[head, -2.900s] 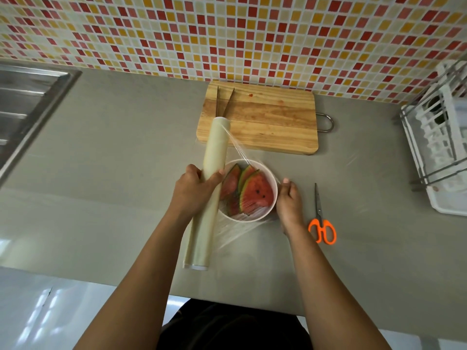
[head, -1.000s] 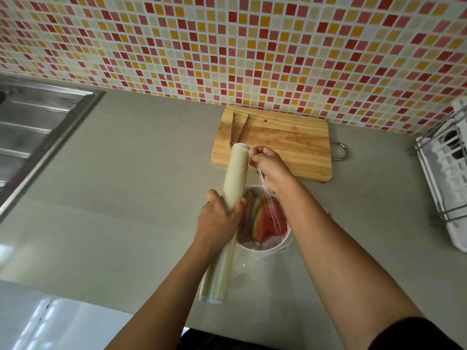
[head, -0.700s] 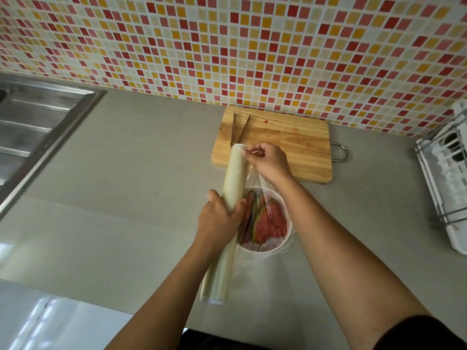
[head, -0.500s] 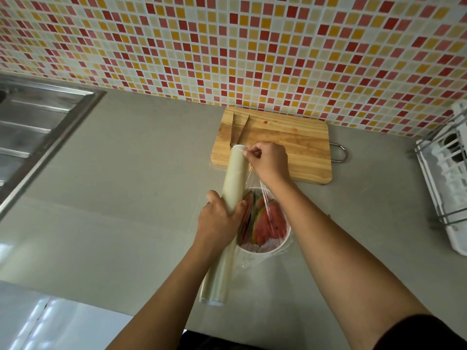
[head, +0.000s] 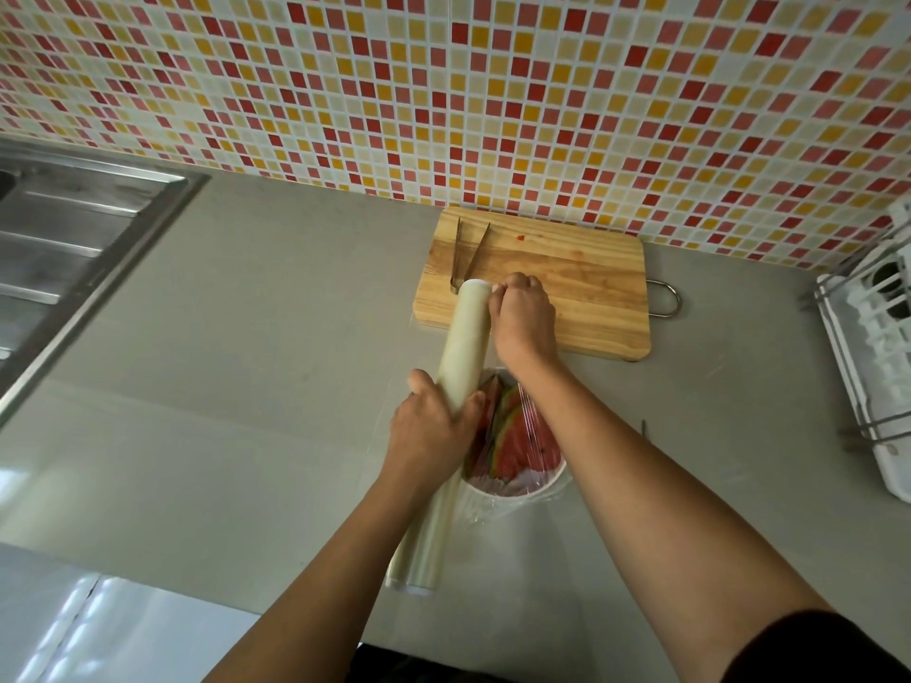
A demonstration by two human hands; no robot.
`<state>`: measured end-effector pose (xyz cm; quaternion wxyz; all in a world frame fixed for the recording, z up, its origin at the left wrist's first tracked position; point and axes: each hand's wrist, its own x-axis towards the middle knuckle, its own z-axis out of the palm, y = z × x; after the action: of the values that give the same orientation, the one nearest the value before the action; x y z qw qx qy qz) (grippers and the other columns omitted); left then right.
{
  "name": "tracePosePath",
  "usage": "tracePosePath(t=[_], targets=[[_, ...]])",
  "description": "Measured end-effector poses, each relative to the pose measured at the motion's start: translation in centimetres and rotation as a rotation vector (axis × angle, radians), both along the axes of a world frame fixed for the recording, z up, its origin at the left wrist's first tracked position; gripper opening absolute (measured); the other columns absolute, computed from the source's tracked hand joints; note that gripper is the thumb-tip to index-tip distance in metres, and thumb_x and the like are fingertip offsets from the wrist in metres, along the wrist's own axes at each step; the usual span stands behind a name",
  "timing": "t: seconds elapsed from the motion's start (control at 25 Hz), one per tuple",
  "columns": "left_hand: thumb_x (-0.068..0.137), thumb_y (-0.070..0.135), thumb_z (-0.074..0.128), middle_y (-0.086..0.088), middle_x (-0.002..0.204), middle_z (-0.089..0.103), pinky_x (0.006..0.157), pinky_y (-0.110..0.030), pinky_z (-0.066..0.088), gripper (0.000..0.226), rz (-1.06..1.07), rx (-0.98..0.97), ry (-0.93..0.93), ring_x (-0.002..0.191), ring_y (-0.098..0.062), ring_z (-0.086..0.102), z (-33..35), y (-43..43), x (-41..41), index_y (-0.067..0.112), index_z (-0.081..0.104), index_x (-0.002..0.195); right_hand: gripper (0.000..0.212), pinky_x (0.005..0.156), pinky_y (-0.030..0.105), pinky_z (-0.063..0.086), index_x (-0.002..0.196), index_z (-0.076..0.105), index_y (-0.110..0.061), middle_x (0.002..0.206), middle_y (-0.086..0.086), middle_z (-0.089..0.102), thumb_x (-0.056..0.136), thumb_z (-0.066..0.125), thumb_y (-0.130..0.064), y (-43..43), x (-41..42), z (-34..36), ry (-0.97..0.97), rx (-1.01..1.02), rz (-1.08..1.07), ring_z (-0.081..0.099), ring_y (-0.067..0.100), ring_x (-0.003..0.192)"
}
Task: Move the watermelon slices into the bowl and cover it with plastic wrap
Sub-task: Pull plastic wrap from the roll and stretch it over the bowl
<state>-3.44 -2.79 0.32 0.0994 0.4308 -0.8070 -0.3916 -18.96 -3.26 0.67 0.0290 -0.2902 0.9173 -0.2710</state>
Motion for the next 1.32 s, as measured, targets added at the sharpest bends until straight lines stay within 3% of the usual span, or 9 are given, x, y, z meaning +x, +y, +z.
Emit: tracePosePath(t=[0.2,0.4,0.52,0.6,0.72,0.88,1.0,1.32], targets=[[0.088,0.045,0.055,0.001,0.071,0.045,0.061,-0.034,0.037,0.042,0.001,0.006,-0.008,0.069,-0.028,0.050,-0.1,-0.1,-0.2,0.012,0.029,0.085,0.032,0.085,0.039,0.039,0.113,0.051,0.002,0.117,0.021,0.057,0.097,0.032,-0.017,-0.3,-0.5,-0.3,-0.084,0.000,-0.065,0.054,0.037,0.107],[0.087,0.047,0.055,0.006,0.068,0.042,0.055,-0.031,0.034,0.043,0.023,0.017,-0.005,0.065,-0.024,0.048,-0.4,-0.3,-0.2,0.013,0.028,0.084,0.027,0.085,0.036,0.041,0.110,0.055,-0.001,0.114,0.019,0.060,0.094,0.038,-0.015,0.1,-1.2,-1.2,-0.170,-0.137,-0.037,0.056,0.034,0.105],[0.087,0.047,0.055,0.003,0.070,0.044,0.057,-0.031,0.036,0.044,0.023,0.031,0.001,0.066,-0.025,0.050,-0.4,-0.3,-0.2,0.012,0.029,0.086,0.016,0.083,0.043,0.054,0.094,0.054,-0.011,0.097,0.013,0.066,0.094,0.040,-0.019,0.1,-1.8,-1.9,-0.528,-0.317,-0.140,0.067,0.029,0.086],[0.088,0.047,0.055,0.002,0.071,0.045,0.058,-0.031,0.036,0.044,0.020,0.024,-0.003,0.068,-0.025,0.049,-0.4,-0.4,-0.1,0.011,0.029,0.086,0.016,0.077,0.038,0.058,0.082,0.051,-0.013,0.088,0.008,0.064,0.094,0.040,-0.018,0.1,-1.8,-2.1,-0.758,-0.461,-0.237,0.069,0.020,0.072],[0.088,0.048,0.054,0.002,0.070,0.044,0.060,-0.032,0.037,0.045,0.018,0.028,-0.008,0.069,-0.027,0.050,-0.3,-0.4,-0.1,0.011,0.030,0.086,0.019,0.072,0.034,0.057,0.076,0.047,-0.018,0.077,0.002,0.061,0.093,0.040,-0.014,0.0,-1.8,-2.3,-0.876,-0.584,-0.310,0.066,0.015,0.064],[0.087,0.048,0.055,-0.001,0.075,0.047,0.056,-0.032,0.035,0.044,0.036,0.013,-0.020,0.068,-0.024,0.049,-0.1,-0.5,-0.1,0.011,0.030,0.087,0.019,0.055,0.027,0.049,0.076,0.044,-0.024,0.080,-0.001,0.057,0.094,0.038,-0.020,0.3,-2.0,-2.0,-0.800,-0.435,-0.207,0.061,0.012,0.064],[0.088,0.048,0.054,-0.006,0.081,0.052,0.054,-0.031,0.034,0.043,0.028,0.013,-0.030,0.069,-0.024,0.050,0.0,-0.5,0.2,0.012,0.030,0.087,0.016,0.051,0.027,0.043,0.078,0.046,-0.024,0.080,-0.001,0.055,0.092,0.039,-0.021,0.6,-2.5,-2.2,-0.718,-0.312,-0.184,0.052,0.013,0.060],[0.088,0.049,0.052,-0.016,0.095,0.059,0.071,-0.041,0.048,0.045,0.012,0.086,-0.014,0.085,-0.033,0.059,0.3,-0.7,0.7,0.009,0.033,0.091,0.021,0.065,0.027,0.035,0.100,0.054,-0.012,0.097,0.004,0.054,0.095,0.036,-0.022,-0.5,-2.1,-3.0,-0.689,-0.292,-0.322,0.050,0.021,0.083]])
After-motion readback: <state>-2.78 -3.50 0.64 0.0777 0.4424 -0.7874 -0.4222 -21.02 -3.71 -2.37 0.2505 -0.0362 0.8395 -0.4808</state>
